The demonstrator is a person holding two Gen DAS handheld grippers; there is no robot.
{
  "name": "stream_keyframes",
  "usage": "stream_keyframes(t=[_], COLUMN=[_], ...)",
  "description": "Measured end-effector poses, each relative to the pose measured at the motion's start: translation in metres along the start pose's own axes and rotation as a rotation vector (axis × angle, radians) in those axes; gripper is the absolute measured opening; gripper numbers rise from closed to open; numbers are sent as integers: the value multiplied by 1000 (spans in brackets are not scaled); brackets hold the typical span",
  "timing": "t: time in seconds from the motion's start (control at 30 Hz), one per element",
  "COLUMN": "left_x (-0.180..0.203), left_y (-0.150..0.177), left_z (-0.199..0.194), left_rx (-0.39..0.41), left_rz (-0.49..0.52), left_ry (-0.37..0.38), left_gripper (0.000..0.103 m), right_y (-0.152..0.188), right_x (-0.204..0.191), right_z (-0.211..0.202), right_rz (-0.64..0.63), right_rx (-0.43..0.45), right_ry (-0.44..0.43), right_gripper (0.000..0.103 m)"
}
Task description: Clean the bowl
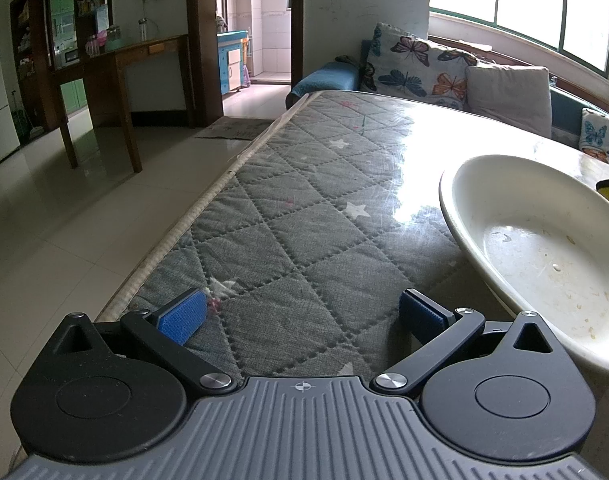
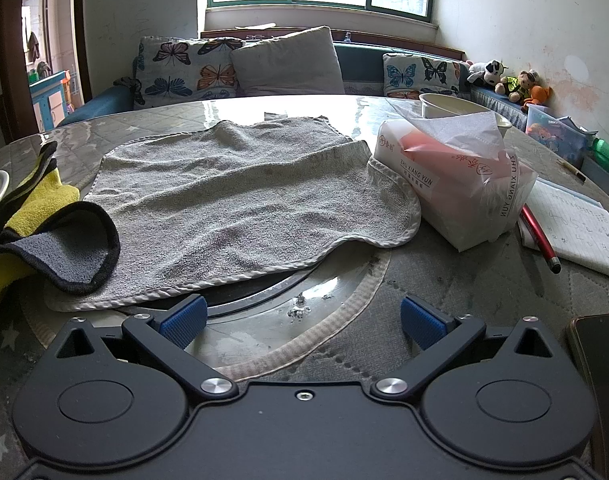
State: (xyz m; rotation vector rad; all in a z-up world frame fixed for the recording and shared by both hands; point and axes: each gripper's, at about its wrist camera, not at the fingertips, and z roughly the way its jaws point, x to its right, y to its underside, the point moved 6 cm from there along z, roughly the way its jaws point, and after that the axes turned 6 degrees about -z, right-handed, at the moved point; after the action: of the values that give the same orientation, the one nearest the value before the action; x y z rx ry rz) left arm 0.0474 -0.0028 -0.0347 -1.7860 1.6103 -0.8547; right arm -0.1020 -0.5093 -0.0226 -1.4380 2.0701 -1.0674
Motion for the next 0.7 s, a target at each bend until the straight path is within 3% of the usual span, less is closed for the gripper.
stream_keyframes(t=[0.7], left_x=[4], left_y=[0], left_z=[0], left_rx=[0], left_rz=[-2], left_ry=[2], left_gripper=[103], right_y=[-2], right_x=[-3], right_z=[-1], right_rz=[-2], right_rx=[-3], right_ry=[12], right_gripper=[103])
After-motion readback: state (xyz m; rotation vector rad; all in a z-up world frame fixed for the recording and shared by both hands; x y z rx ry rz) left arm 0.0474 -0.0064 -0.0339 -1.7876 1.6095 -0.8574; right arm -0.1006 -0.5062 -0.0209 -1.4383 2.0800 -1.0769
